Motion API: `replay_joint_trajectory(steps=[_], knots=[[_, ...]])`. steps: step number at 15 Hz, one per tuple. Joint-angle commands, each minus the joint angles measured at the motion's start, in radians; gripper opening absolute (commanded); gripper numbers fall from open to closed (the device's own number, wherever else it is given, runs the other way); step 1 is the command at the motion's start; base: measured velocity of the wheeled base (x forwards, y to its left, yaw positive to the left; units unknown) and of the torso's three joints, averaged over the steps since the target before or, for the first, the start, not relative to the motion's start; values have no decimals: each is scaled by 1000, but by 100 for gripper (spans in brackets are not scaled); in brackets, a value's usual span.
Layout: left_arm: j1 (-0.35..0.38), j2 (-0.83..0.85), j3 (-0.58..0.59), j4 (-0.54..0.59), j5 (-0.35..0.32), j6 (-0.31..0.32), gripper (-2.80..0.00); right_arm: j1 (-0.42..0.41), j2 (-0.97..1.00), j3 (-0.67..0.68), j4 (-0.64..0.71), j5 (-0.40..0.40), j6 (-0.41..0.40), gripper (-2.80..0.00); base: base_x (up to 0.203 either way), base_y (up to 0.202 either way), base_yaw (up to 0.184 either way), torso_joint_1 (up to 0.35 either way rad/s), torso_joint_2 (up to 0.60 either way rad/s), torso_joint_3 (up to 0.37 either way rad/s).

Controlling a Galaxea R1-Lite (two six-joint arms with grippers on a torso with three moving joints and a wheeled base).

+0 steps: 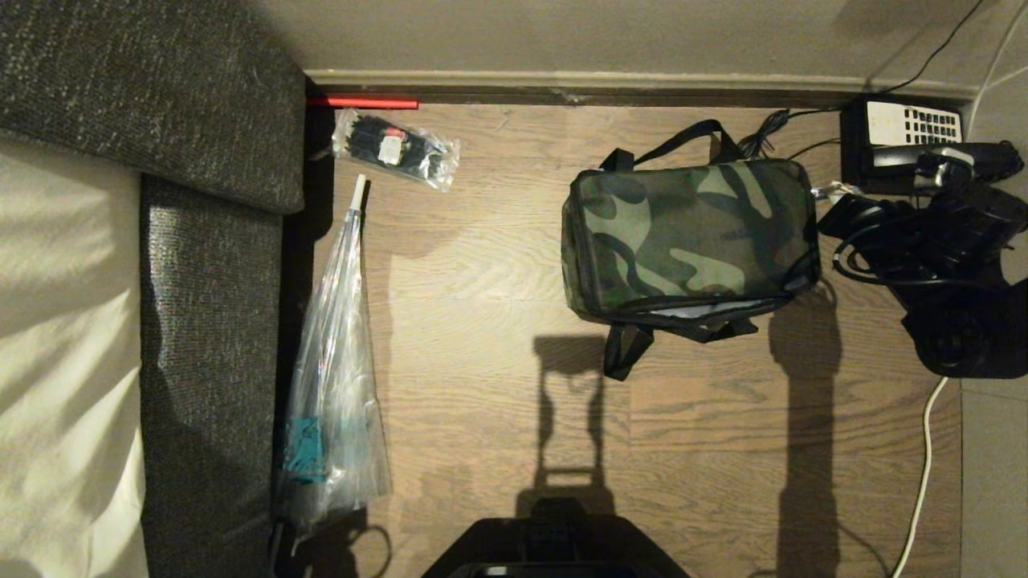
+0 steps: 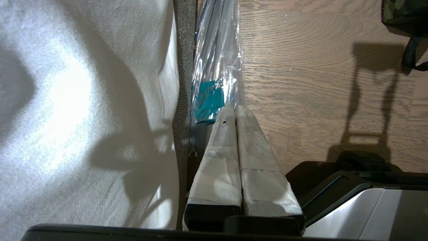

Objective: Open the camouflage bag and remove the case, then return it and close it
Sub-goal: Open the top of the storage box

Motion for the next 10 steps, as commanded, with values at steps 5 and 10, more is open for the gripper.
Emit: replay_joint_trajectory(steps=[5, 10], knots=[[0, 0, 2, 0, 0, 0, -280, 10, 10, -53, 3, 0, 6, -280, 0, 0, 0, 0, 0, 0], [0, 0, 2, 0, 0, 0, -280, 22, 22, -85, 5, -1, 6, -280, 0, 0, 0, 0, 0, 0]])
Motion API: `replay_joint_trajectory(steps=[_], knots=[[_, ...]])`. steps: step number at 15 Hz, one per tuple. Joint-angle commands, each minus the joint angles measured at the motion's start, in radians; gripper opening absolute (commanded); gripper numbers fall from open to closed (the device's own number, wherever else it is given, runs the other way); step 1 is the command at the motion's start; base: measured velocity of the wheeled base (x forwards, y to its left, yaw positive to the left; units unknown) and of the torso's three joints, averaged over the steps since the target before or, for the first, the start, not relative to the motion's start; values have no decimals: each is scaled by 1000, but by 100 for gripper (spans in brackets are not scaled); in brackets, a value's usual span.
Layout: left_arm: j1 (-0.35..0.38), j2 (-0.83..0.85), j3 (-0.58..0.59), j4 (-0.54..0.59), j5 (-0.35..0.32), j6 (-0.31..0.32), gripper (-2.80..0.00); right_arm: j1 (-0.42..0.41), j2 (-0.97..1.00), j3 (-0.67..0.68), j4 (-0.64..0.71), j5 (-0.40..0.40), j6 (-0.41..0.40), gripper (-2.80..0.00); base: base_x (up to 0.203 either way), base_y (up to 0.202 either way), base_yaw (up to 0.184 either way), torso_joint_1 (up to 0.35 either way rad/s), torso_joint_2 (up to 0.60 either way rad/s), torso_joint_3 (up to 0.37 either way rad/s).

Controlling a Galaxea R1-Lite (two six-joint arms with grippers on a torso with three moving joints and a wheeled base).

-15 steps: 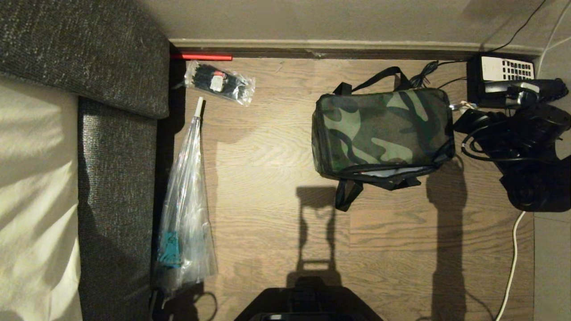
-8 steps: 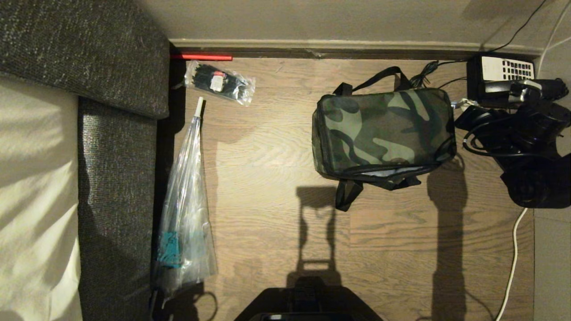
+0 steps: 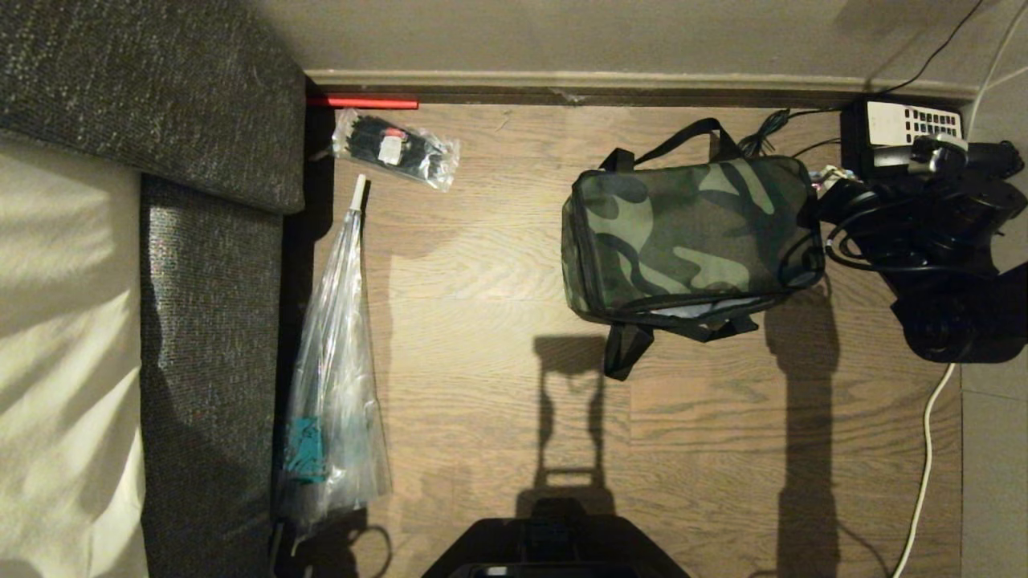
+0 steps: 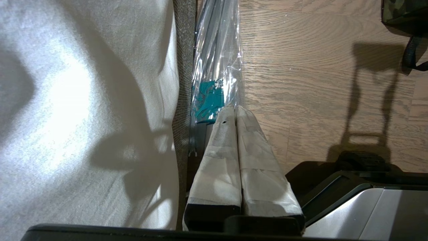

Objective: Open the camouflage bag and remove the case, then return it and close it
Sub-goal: Open the top of the storage box

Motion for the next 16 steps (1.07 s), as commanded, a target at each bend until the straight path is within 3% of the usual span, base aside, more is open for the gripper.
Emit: replay_joint_trajectory(steps=[1, 11, 16], knots=[[1, 0, 2, 0, 0, 0, -280, 1, 6, 1, -6, 0, 0, -280, 0, 0, 0, 0, 0, 0], [1, 0, 2, 0, 0, 0, -280, 23, -52, 86, 41, -3, 39, -280, 0, 0, 0, 0, 0, 0], [1, 0, 2, 0, 0, 0, -280, 23, -79, 151, 42, 48, 44, -280, 0, 0, 0, 0, 0, 0]])
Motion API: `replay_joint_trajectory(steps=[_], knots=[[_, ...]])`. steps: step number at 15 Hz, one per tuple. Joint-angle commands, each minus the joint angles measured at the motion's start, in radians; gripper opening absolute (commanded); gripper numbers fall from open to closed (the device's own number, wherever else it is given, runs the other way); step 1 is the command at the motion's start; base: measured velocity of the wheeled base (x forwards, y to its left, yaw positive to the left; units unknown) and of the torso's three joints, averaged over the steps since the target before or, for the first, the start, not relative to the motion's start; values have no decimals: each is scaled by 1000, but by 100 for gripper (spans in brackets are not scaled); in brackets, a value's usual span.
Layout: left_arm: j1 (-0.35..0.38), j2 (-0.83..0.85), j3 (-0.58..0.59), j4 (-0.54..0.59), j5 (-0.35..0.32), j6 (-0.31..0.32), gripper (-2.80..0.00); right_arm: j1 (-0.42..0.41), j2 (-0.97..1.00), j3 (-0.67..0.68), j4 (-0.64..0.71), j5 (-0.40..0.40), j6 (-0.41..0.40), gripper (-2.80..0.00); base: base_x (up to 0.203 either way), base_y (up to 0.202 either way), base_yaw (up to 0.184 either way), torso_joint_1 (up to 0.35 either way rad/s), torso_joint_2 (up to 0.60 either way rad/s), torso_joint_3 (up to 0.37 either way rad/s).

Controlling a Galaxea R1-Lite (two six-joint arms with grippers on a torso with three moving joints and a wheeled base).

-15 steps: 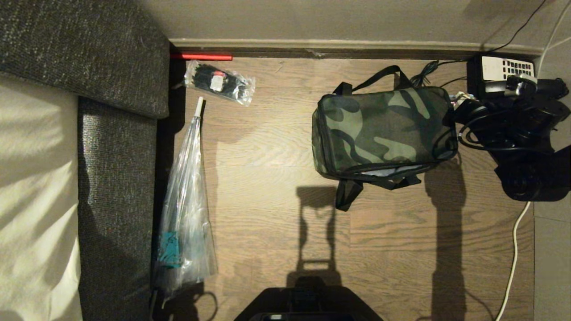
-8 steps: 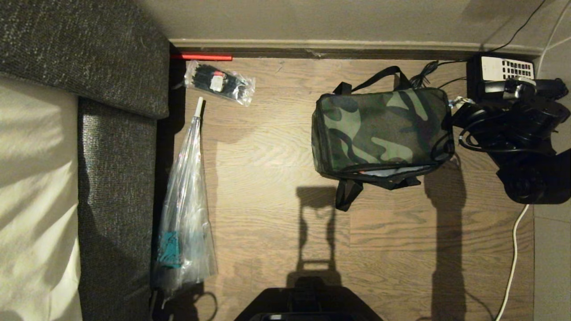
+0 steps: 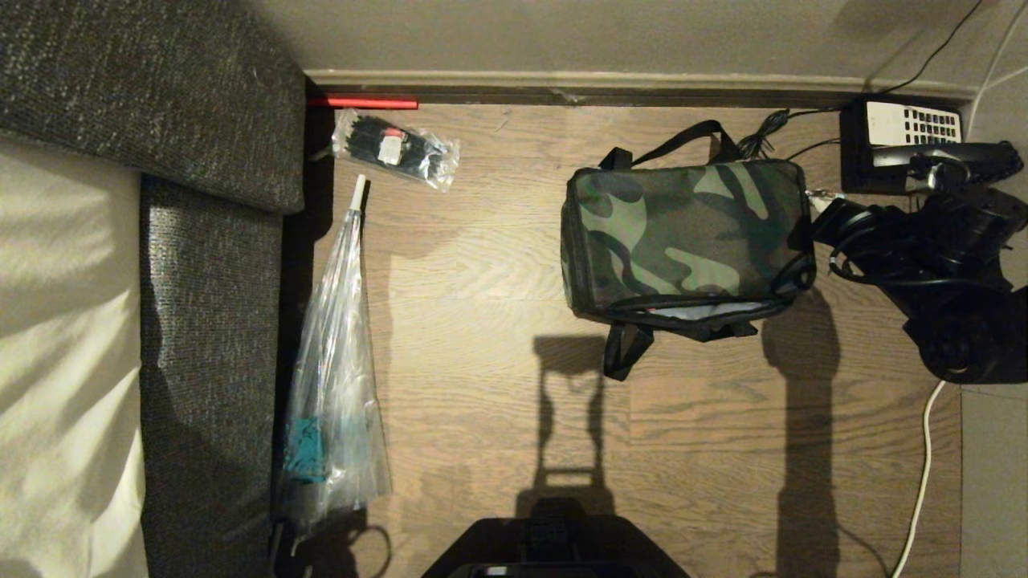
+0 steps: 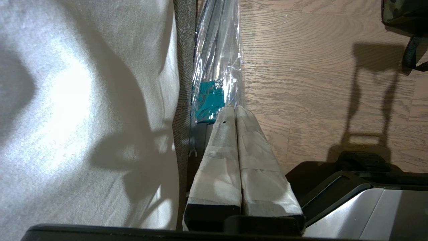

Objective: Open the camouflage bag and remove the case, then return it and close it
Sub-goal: Open the top of the storage box

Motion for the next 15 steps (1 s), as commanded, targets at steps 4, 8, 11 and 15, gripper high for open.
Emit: replay_joint_trajectory(steps=[4, 8, 11, 15], knots=[[0, 0, 2, 0, 1, -1, -280, 0, -16, 14, -7, 2, 1, -280, 0, 0, 0, 0, 0, 0], [0, 0, 2, 0, 1, -1, -280, -5, -18, 1, -1, 3, 1, -280, 0, 0, 0, 0, 0, 0], [0, 0, 2, 0, 1, -1, -280, -5, -16, -14, 8, 3, 3, -280, 0, 0, 0, 0, 0, 0], [0, 0, 0, 0, 1, -1, -280, -5, -16, -36, 12, 1, 3, -280, 0, 0, 0, 0, 0, 0]])
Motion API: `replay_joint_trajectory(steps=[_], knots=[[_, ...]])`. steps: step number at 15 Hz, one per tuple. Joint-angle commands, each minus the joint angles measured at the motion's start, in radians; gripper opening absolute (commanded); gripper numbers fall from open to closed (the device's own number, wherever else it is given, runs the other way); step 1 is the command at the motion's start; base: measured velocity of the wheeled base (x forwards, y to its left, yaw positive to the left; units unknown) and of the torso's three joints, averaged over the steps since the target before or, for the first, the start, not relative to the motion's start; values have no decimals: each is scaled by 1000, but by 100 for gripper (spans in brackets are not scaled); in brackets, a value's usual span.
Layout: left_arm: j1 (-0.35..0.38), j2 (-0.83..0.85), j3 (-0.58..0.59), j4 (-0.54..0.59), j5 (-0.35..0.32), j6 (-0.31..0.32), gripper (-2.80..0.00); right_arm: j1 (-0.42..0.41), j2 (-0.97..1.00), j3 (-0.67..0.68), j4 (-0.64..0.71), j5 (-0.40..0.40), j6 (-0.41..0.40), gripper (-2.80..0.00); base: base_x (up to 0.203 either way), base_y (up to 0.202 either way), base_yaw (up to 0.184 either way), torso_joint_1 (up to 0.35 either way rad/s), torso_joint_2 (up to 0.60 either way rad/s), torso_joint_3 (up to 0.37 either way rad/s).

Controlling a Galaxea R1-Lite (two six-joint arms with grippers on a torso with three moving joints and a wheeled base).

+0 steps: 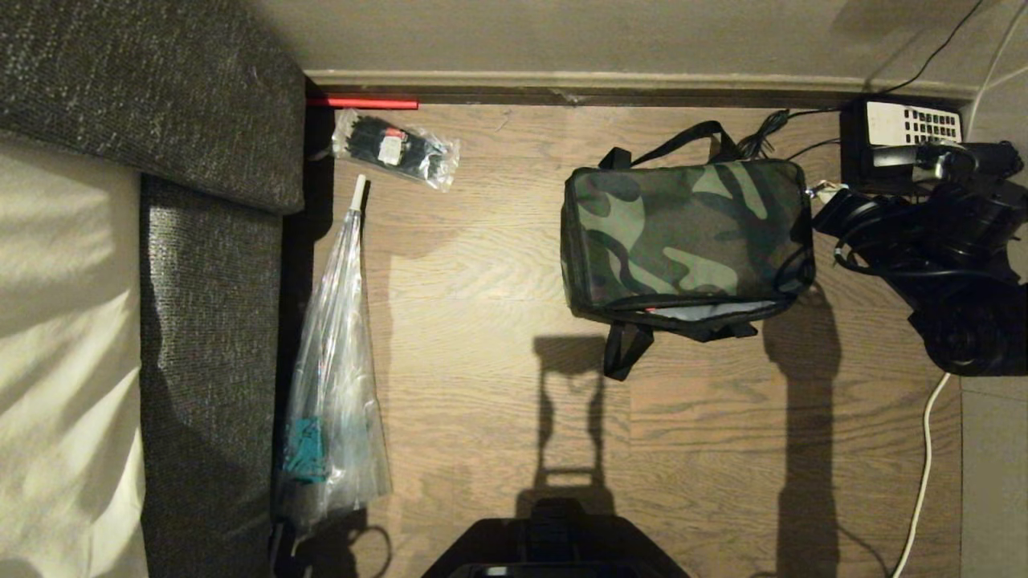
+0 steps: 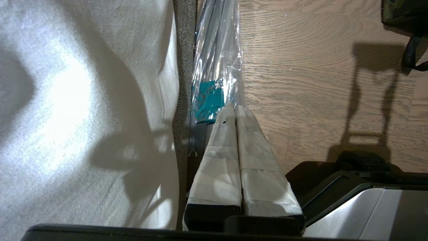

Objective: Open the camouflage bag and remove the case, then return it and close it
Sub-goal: Open the top of the storage box

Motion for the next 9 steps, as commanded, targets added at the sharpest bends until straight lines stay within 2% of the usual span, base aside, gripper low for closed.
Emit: replay_joint_trajectory(steps=[1, 9], knots=[[0, 0, 2, 0, 0, 0, -280, 0, 3, -13, -8, 0, 2, -280, 0, 0, 0, 0, 0, 0], [0, 0, 2, 0, 0, 0, -280, 2, 28, -81, -3, -1, 19, -280, 0, 0, 0, 0, 0, 0]])
